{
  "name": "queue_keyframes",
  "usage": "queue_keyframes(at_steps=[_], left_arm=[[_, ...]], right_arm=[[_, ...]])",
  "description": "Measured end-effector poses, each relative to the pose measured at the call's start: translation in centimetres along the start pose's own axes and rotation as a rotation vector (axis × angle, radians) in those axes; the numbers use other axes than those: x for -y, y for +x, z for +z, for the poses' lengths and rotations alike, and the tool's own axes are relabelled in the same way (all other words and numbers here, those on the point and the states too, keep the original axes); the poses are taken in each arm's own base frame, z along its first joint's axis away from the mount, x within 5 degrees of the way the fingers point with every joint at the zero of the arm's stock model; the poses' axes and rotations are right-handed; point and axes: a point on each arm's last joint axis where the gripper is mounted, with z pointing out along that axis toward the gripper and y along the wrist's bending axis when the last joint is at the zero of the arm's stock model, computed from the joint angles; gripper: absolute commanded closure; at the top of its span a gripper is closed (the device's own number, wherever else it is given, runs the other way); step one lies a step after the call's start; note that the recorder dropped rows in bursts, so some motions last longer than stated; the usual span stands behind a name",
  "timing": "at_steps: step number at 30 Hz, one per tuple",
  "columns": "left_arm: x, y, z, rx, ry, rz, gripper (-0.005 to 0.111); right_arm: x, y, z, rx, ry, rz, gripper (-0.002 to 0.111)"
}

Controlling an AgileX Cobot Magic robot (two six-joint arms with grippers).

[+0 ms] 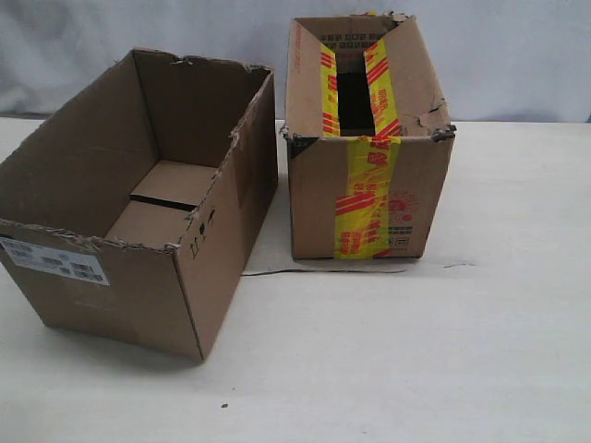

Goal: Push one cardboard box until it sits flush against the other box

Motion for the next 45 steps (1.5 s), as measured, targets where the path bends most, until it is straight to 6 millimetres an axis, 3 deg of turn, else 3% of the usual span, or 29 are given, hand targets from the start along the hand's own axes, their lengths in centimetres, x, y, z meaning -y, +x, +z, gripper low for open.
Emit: queue_keyframes(at_steps=[6, 14, 21, 34, 40, 45], left_arm=[[2.1, 0.3, 2.0, -0.178, 0.111, 0.122, 0.107], [5.4, 1.0, 6.8, -0.338, 0.181, 0.243, 0.107], [7.3, 2.1, 8.1, -0.353, 0.245, 0.304, 0.107], [11.0, 0.9, 11.4, -0.288, 0.303, 0.311, 0.107], [12.2, 1.7, 13.2, -0.317, 0.311, 0.330, 0.107], [14.8, 2.5, 13.3, -0.299, 0.387, 0.356, 0.107]], right_arm=[[0.0, 0.0, 0.0, 0.000, 0.000, 0.000, 0.109], [0.0, 0.0, 0.0, 0.000, 0.000, 0.000, 0.109], [0.0, 0.0, 0.0, 0.000, 0.000, 0.000, 0.109], [0.0, 0.0, 0.0, 0.000, 0.000, 0.000, 0.109], [0.0, 0.0, 0.0, 0.000, 0.000, 0.000, 0.109], [0.0, 0.0, 0.0, 0.000, 0.000, 0.000, 0.109]])
